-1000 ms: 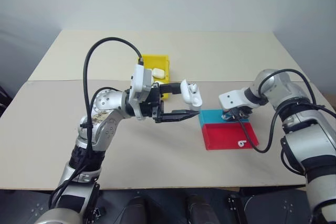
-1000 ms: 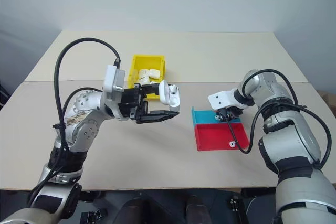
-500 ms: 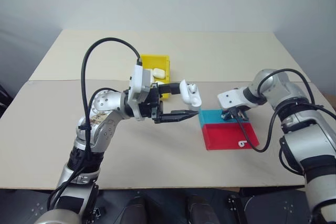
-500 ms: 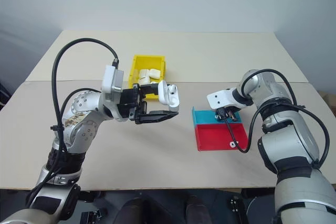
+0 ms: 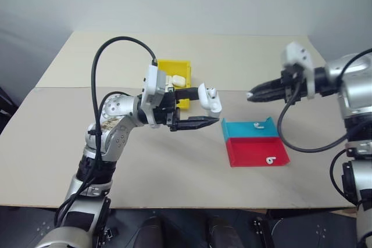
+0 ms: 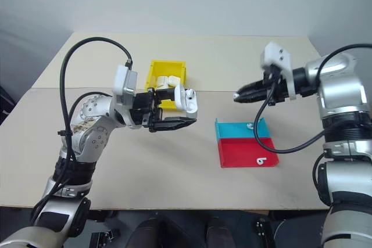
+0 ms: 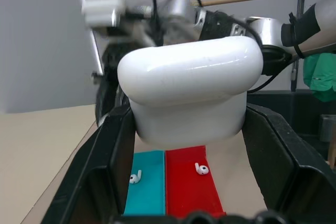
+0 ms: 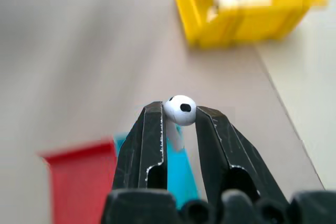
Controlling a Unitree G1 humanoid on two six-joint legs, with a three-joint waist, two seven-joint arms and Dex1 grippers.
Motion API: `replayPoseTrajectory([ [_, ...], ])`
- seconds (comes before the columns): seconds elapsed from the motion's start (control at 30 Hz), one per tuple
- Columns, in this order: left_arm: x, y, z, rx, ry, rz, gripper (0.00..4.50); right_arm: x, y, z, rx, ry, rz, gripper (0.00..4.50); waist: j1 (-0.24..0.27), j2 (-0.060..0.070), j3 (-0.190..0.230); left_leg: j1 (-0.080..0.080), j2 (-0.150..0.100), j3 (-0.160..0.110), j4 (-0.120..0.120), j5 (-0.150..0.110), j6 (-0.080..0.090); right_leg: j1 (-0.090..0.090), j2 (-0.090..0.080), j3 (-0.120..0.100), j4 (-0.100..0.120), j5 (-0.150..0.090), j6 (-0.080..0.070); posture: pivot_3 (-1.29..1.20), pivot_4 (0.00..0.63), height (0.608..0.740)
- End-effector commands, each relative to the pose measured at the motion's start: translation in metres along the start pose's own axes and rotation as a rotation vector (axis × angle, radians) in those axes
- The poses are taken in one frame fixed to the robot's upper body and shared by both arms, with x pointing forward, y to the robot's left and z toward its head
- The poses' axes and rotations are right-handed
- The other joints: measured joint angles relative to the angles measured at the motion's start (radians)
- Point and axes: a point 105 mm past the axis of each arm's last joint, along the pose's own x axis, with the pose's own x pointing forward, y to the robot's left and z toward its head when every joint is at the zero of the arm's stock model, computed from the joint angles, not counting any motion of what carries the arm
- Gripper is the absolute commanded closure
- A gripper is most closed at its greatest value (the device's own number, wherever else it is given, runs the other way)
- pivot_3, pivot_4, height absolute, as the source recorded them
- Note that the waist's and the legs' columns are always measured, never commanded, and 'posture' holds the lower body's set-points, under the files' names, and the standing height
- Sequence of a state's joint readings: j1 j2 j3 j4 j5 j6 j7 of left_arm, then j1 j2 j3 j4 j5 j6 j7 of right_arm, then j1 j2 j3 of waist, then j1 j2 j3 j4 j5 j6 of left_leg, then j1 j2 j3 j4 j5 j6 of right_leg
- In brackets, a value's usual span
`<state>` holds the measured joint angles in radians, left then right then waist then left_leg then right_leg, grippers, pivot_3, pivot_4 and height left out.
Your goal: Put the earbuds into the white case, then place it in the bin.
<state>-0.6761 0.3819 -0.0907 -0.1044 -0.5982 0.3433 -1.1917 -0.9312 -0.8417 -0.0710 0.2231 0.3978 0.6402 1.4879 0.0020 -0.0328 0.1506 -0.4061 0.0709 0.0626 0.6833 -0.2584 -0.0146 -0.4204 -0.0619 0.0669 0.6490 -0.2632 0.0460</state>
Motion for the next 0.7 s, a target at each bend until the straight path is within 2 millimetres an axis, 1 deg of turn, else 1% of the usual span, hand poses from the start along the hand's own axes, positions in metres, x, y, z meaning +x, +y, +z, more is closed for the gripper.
replayPoseTrajectory([
  [0.03,0.006,-0.003,0.010,0.032,-0.034,-0.051,1.71,-0.012,0.030,0.050,0.027,-0.283,0.007,3.88,0.000,0.000,0.000,0.000,0.000,0.000,0.000,0.000,0.000,0.000,0.000,0.000,0.000,0.000,0.000,0.00,0.150,0.740],
  [0.13,0.009,-0.001,0.010,0.025,-0.038,-0.067,1.71,-0.010,0.049,0.059,0.071,-0.403,0.020,3.88,0.002,0.000,0.000,0.000,0.000,0.000,0.001,0.000,0.000,0.000,0.000,0.000,0.000,0.000,0.000,0.00,0.150,0.740],
  [0.27,0.014,0.003,0.011,0.016,-0.045,-0.096,1.71,0.003,0.067,0.056,0.118,-0.477,0.017,3.88,0.007,0.000,0.000,0.000,0.000,0.000,0.001,0.000,0.000,0.001,0.000,0.000,0.000,0.000,0.000,0.00,0.150,0.740],
  [0.37,0.017,0.005,0.011,0.020,-0.046,-0.110,1.71,0.012,0.078,0.052,0.139,-0.495,0.021,3.88,0.006,0.000,0.000,-0.001,0.000,0.000,0.001,0.000,0.001,0.000,0.000,0.000,0.000,0.000,0.000,0.00,0.150,0.740],
  [0.43,0.020,0.006,0.012,0.024,-0.047,-0.119,1.71,0.017,0.084,0.050,0.153,-0.509,0.026,3.88,0.006,0.000,0.000,-0.001,0.000,-0.001,0.001,0.000,0.001,0.000,0.000,0.000,0.000,0.000,0.000,0.00,0.150,0.740],
  [0.7,0.021,0.009,0.014,0.029,-0.046,-0.134,1.71,0.027,0.094,0.046,0.181,-0.507,0.035,3.88,0.003,0.000,0.000,-0.001,0.000,-0.001,0.001,0.000,0.001,0.000,0.000,0.000,0.000,0.000,0.000,0.00,0.150,0.740],
])
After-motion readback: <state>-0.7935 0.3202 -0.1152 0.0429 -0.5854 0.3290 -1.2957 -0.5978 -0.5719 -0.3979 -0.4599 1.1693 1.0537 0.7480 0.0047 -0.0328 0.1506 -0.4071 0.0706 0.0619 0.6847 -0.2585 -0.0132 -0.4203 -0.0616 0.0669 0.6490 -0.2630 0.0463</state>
